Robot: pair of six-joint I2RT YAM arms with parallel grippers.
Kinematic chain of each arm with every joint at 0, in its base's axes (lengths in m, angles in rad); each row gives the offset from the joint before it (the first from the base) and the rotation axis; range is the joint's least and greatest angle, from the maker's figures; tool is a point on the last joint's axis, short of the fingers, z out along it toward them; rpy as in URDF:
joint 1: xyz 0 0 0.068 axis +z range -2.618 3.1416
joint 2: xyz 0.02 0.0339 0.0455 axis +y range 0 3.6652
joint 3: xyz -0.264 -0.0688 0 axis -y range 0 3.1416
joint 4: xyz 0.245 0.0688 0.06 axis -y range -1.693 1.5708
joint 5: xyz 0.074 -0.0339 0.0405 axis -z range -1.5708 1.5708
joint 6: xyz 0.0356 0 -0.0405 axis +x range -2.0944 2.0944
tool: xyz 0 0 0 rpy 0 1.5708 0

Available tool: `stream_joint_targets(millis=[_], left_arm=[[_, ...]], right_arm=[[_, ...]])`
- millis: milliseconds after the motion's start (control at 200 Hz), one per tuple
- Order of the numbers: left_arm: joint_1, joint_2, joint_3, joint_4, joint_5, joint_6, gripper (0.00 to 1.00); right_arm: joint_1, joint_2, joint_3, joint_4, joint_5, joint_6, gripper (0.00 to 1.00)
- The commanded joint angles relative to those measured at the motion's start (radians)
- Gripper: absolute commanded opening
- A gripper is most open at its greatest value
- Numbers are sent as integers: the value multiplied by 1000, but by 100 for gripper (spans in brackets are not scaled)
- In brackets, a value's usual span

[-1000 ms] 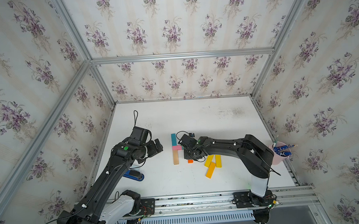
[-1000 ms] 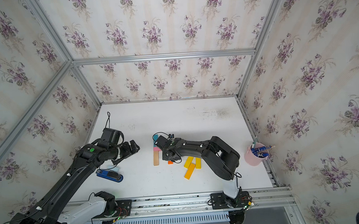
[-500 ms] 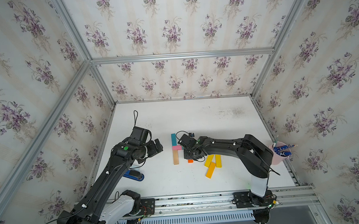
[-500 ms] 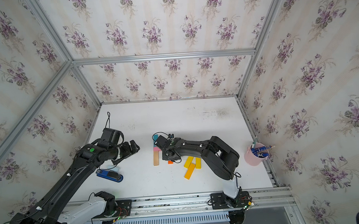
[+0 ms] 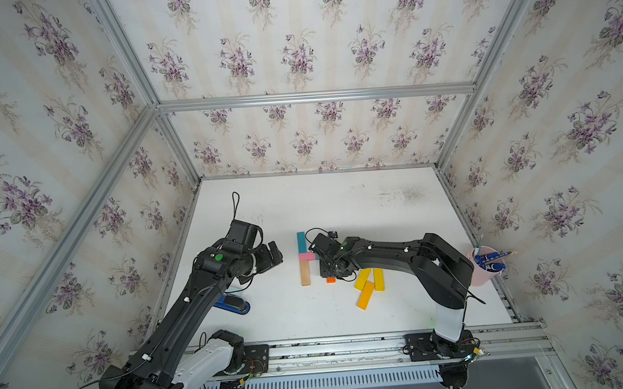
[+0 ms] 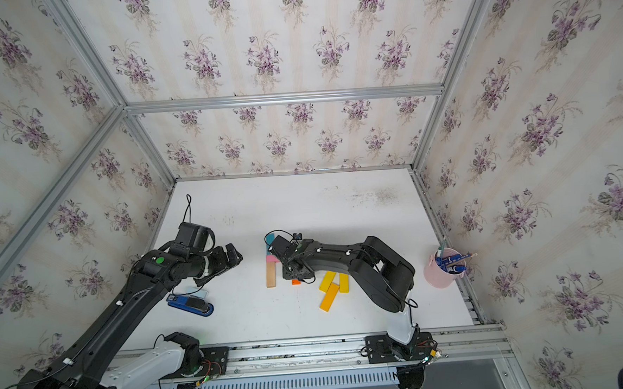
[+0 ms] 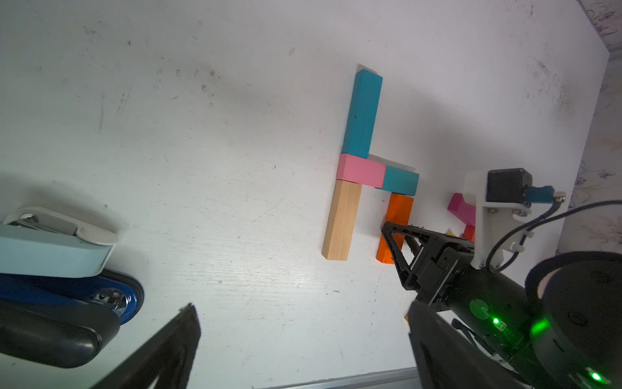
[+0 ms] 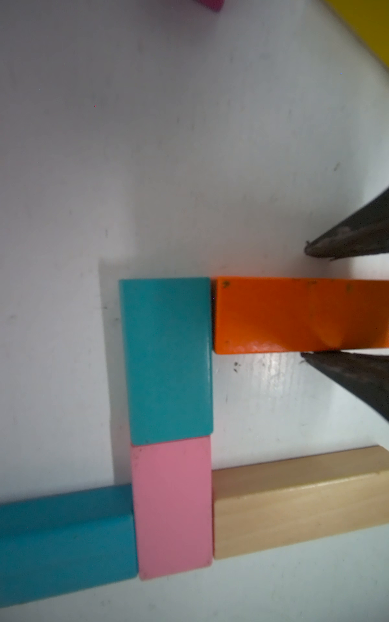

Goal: Assemble the letter h with building blocks
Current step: Assemble the building block at the center of the board.

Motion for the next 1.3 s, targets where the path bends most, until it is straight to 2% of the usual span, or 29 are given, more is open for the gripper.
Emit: stream_joint_targets(millis=[0,215,489,949,1039,1159,1299], left_arm=[[-1,1,1,18,4,9,99],[0,5,10,14,2,10,98],[0,9,19,13,1,12,98],[0,14,21,11,2,15,98],[0,11,18,11,2,14,98],[0,4,19,6,4,12,98],[0,-8,49,-15,1,13,98]], right_arm=[[1,4,3,-28,9,3,47],[1,14,9,-23,-2,2,46],[1,19,22,-28,3,2,39],[1,28,28,-30,2,-1,40],[1,26,31,-31,0,-7,43],[11,-4,40,-35,16,-22,59],[11,-70,81,-87,73,-46,67]])
